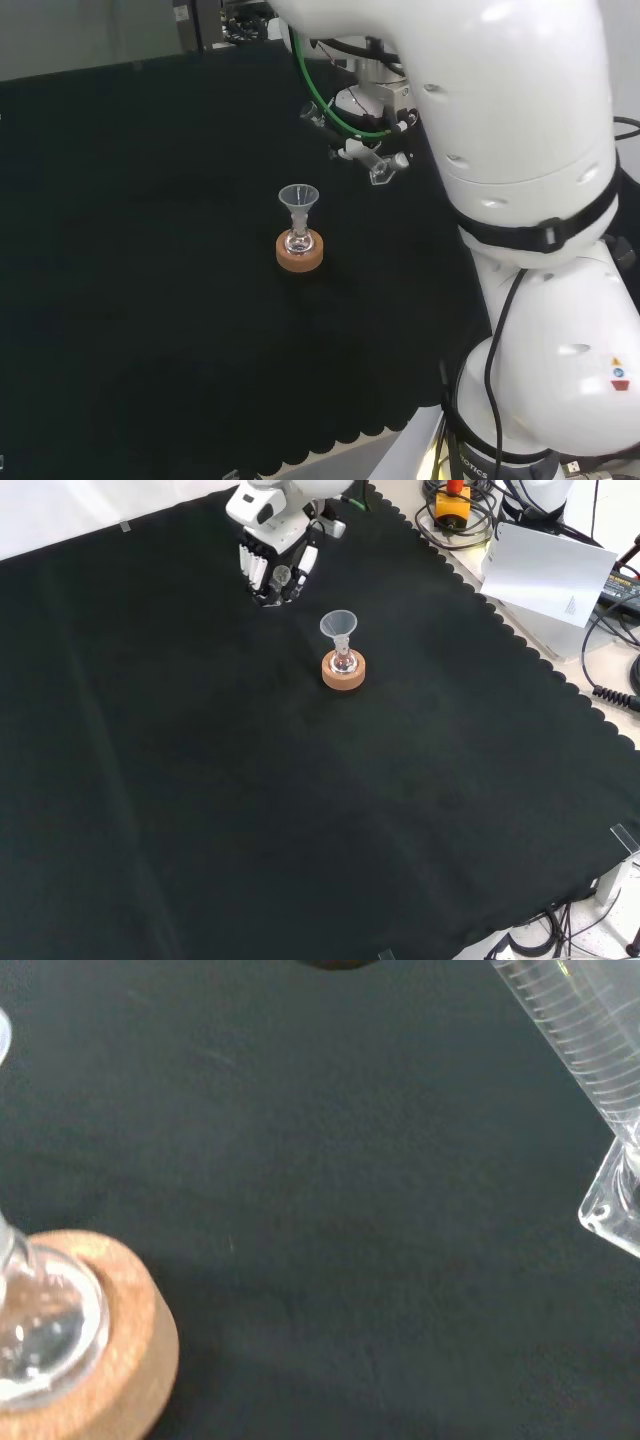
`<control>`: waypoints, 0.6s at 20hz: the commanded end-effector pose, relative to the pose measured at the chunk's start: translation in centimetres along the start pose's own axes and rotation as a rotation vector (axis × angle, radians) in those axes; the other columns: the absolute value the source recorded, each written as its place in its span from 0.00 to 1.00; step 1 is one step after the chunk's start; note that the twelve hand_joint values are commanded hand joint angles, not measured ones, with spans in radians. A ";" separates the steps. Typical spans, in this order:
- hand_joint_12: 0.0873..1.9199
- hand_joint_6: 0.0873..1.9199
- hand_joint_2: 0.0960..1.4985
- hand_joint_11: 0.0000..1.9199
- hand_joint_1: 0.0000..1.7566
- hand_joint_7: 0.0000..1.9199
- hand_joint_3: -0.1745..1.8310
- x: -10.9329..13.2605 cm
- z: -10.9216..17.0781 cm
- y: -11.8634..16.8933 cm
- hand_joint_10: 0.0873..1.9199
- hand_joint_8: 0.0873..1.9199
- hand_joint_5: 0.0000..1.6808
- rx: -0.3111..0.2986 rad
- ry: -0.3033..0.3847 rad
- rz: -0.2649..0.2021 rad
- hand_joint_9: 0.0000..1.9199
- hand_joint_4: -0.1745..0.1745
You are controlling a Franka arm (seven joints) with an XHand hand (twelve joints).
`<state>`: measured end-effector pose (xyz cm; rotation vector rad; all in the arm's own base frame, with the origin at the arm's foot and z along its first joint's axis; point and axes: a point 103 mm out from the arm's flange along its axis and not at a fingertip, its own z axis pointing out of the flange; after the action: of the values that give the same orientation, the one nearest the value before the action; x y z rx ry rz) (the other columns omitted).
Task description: Put the graduated cylinder back on the table.
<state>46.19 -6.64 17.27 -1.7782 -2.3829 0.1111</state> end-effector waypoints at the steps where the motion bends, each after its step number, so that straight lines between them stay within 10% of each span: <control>1: 0.37 0.59 0.77 0.60 0.64 0.53 0.09 -0.8 0.6 2.6 0.03 0.25 0.52 -0.109 0.142 -0.057 0.68 0.00; 12: 0.37 0.59 0.77 0.60 0.64 0.53 0.09 -1.3 2.6 4.2 0.02 0.25 0.52 -0.181 0.383 -0.078 0.68 0.00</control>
<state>49.09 -7.23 15.46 -1.7056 -2.3093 -0.2804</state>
